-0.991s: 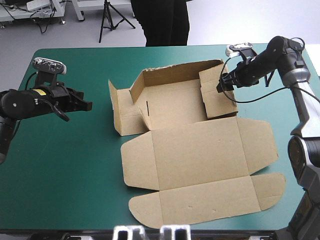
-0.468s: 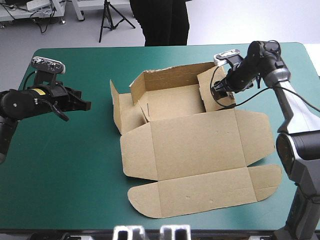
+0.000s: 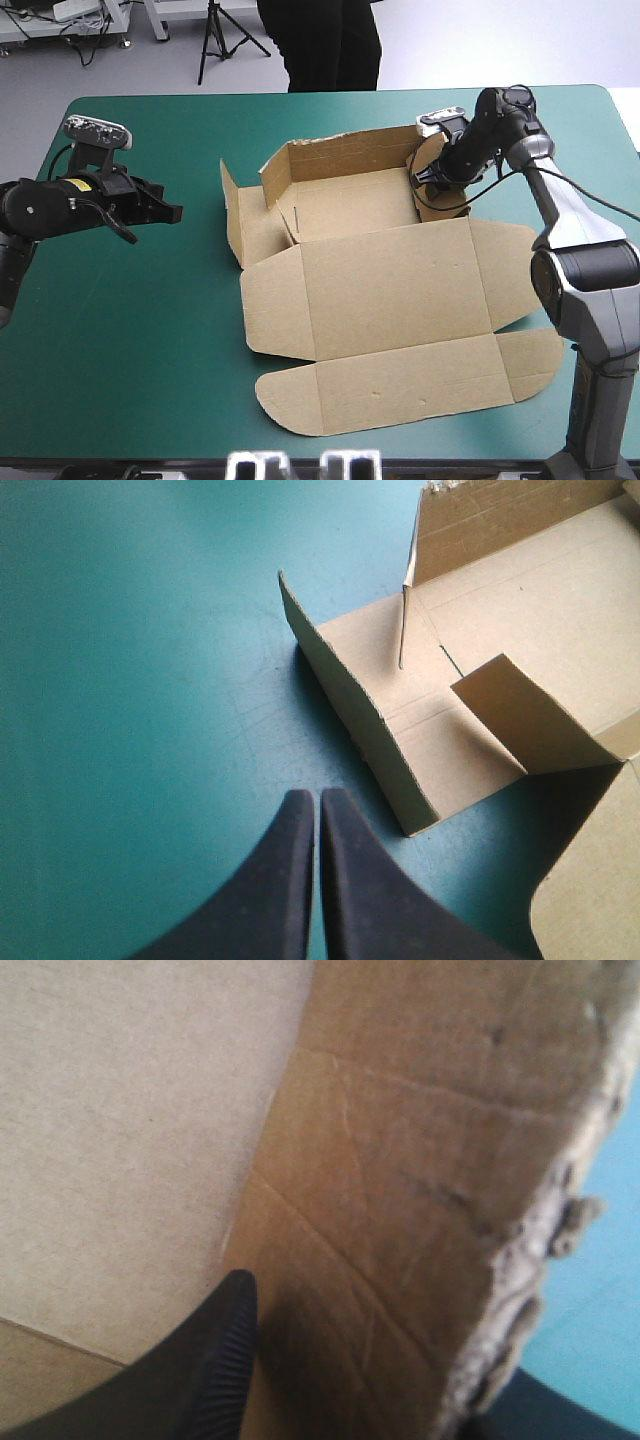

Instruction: Fold the box

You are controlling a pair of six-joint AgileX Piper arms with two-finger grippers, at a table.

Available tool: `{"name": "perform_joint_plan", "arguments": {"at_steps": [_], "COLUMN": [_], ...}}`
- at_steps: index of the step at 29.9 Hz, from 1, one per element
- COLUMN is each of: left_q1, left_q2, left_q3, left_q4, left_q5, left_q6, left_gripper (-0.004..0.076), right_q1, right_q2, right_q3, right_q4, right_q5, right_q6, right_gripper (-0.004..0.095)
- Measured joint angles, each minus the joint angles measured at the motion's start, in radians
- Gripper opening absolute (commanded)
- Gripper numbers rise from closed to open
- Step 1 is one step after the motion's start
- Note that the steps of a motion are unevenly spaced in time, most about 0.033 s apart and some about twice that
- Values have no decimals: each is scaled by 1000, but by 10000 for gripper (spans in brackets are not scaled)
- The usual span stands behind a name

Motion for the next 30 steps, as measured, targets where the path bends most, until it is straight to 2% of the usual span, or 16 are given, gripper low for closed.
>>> {"name": "perform_joint_plan", "arguments": {"at_steps": [2,3,10,15,21,24,30], "left_q1": [0,0,0,0,0,0,58], "left_q2": [0,0,0,0,0,0,33], "left_q3": [0,0,0,0,0,0,1], "left_q4": [0,0,0,3,8,47,192], "left_q5": [1,1,2,-36,-115,-150,-226], "left_q6": [-8,-10,-25,-26,-29,-52,-205], "left_gripper": [9,9,10,9,10,10,14], "right_q1": [0,-1,0,-14,-129,-201,-307], "right_q2": [5,5,-20,-143,-335,-412,-522], "right_q3": [0,0,2,3,2,2,2], "right_q4": [-8,-11,6,33,190,203,199], "right_q5": [-4,-5,-6,2,3,3,3], "right_q6": [-8,-19,-47,-95,-170,-176,-182], "right_gripper": [20,-14,-18,-18,-18,-18,-18]}}
